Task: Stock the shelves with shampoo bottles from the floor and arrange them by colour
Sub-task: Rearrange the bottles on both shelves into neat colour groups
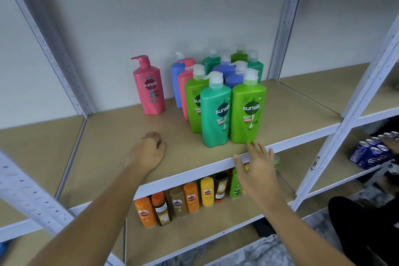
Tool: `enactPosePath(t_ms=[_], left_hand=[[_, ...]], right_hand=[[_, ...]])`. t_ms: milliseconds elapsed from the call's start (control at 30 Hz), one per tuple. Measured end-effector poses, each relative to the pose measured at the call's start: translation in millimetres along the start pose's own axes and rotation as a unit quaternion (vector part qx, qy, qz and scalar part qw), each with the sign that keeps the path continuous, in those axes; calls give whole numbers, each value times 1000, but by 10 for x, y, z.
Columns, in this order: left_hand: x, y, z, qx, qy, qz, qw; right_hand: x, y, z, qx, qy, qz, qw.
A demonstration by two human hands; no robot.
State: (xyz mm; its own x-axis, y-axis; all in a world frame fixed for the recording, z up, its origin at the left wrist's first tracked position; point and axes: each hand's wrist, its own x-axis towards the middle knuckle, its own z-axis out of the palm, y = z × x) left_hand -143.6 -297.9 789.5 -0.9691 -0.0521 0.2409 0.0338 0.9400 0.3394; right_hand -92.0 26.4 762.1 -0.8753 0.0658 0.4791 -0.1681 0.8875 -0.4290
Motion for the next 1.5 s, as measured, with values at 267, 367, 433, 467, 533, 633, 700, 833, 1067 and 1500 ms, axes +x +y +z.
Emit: enactPosePath(t_ms=[267,367,433,467,533,633,700,833,1067,1500], left_hand=[[-58,-20,-82,48,-78,39,995],[-131,-65,-143,43,-80,38,995],[-157,-111,-155,44,-80,37,995],[-160,-139,-158,43,-83,35,995],[-153,-175,-170,43,-85,30,995],[-120,-230,-197,46,-85,19,995],[-73,-289,-208,45,-86,9,995],[33,-397,-197,43,-85,-1,995],[231,-567,-187,48,-72,3,996],[489,-800,-177,46,-64,-28,996]], right_hand=[[-17,-914,207,56,-133,-240,960],[240,-1225,375,-16,-261,-246,933],[417,-1357,497,-57,-313,-239,917],[499,-1413,552,-66,-331,-236,911],[642,-1477,650,-77,-350,-230,905],[771,-1508,739,-84,-355,-225,903],[791,-1511,763,-84,-353,-223,905],[776,-1502,762,-71,-341,-222,911],[1060,-1856,213,40,-257,-266,928],[2474,-2300,-984,-56,-217,-240,945]])
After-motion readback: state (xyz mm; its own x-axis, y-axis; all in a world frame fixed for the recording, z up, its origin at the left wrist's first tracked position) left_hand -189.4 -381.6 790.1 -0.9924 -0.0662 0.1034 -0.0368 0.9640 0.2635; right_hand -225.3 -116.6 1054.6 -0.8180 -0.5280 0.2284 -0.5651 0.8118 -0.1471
